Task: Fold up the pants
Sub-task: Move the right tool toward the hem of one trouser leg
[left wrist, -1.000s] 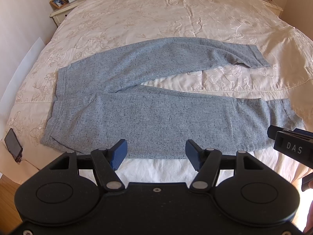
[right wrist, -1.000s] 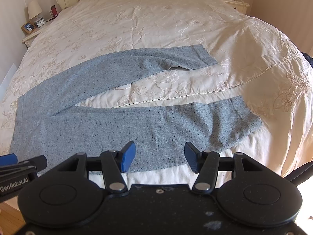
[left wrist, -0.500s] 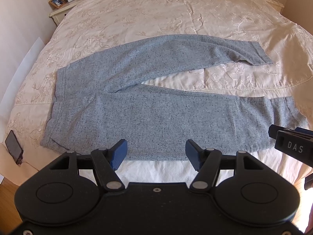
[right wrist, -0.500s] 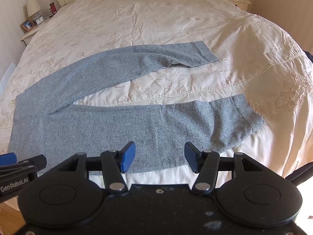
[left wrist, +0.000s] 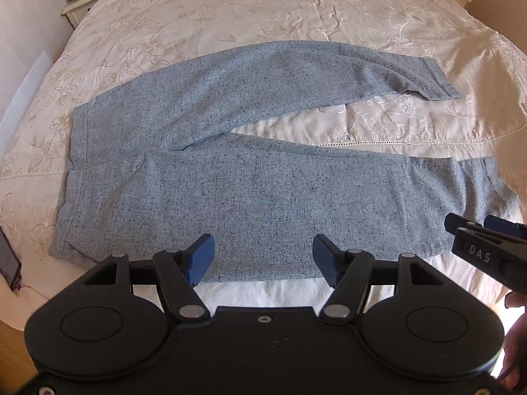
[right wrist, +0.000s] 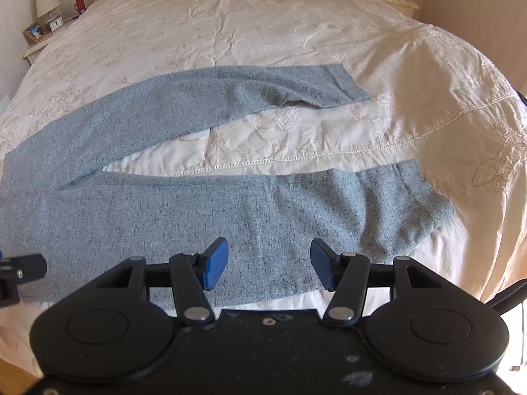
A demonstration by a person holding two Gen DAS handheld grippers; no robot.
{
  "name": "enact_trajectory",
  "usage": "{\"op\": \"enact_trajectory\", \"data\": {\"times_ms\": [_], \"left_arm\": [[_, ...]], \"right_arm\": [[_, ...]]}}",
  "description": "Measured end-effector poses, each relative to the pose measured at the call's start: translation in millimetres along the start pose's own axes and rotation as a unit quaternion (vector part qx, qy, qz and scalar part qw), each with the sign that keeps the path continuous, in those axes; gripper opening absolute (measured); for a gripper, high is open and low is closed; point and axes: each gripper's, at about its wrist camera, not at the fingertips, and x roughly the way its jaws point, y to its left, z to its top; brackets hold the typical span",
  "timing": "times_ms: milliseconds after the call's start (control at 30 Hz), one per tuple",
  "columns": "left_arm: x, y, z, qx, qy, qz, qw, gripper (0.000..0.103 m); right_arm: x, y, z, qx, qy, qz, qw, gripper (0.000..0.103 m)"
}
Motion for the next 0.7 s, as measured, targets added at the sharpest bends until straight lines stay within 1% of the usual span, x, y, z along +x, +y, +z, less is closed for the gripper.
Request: {"op": "enact_trajectory", "data": {"times_ms": [67, 100, 133, 233, 400, 533, 567, 600, 700], "left_arm": [[11.7, -1.7, 6.1, 0.013, 0.008, 0.003, 0.9999, 0.067], [17.1, -3.0, 8.7, 0.022, 0.007, 0.006, 0.9997, 0.067], [21.6, -4.9, 10.7, 0.031, 0.004, 0.010, 0.9995, 0.067], [33.0, -11.4, 19.5, 0.049, 0.013, 0.017, 0.9986, 0.067], [39.9, -21.2, 30.8, 0.020, 0.016, 0.034, 0.9991, 0.068], [42.7, -34.1, 33.6, -0.013, 0.029, 0.050, 0.9982, 0.068], [43.6, -37.4, 33.8, -0.018, 0.032, 0.051, 0.9980, 0.068], [45.5, -42.7, 34.8, -0.022, 0.036, 0.053, 0.9977, 0.068], [47.9, -55.6, 36.0, -0.028, 0.040, 0.053, 0.9974, 0.068]], "right_arm": [[18.0, -3.2, -1.9, -0.001, 0.017, -0.008, 1.000, 0.058], [27.3, -6.5, -2.0, 0.001, 0.022, -0.010, 1.000, 0.054], [34.1, -10.8, -2.0, 0.006, 0.023, -0.014, 1.000, 0.051], [57.7, -29.1, 4.2, 0.023, 0.021, -0.007, 0.999, 0.050], [105.3, -49.1, 30.4, 0.011, 0.013, 0.010, 1.000, 0.047], [157.4, -67.9, 51.3, -0.009, 0.032, 0.054, 0.998, 0.047], [171.9, -75.6, 55.5, -0.019, 0.041, 0.051, 0.998, 0.047], [184.1, -84.5, 58.6, -0.029, 0.047, 0.039, 0.998, 0.047], [211.0, -127.6, 67.6, -0.039, 0.055, -0.016, 0.998, 0.046]]}}
